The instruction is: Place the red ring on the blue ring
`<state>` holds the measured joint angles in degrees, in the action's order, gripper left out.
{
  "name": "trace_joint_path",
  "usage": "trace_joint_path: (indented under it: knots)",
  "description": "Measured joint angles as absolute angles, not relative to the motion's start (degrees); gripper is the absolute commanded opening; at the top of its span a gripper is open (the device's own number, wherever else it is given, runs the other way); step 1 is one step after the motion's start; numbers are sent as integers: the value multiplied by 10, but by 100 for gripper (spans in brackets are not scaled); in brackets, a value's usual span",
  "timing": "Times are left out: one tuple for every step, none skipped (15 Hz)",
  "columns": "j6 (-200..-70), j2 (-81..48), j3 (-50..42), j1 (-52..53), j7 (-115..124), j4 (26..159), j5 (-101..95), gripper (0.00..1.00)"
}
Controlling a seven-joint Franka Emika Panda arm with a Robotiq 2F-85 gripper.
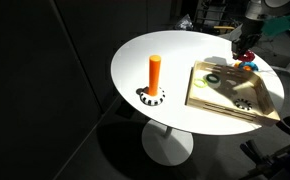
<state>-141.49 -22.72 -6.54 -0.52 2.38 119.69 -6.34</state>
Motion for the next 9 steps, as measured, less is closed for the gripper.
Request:
trace_joint_path:
  knots:
    - [-1414,-236,-72,-6,26,1190,-68,10]
    - [-1413,-245,-79,-6,30,1183,-73,10]
    - [-1413,-255,-86,-7,34,1176,-80,10]
    - [-1413,-264,-92,-7,39,1170,-87,10]
    - [-1413,-273,-98,-7,44,1164,-93,10]
    - [-1413,-281,-102,-7,49,1159,-98,10]
    - [-1413,-288,-105,-7,52,1156,-100,10]
    - [-1413,-295,-107,-7,53,1153,-101,10]
    - [-1413,-301,-108,-7,53,1152,-101,10]
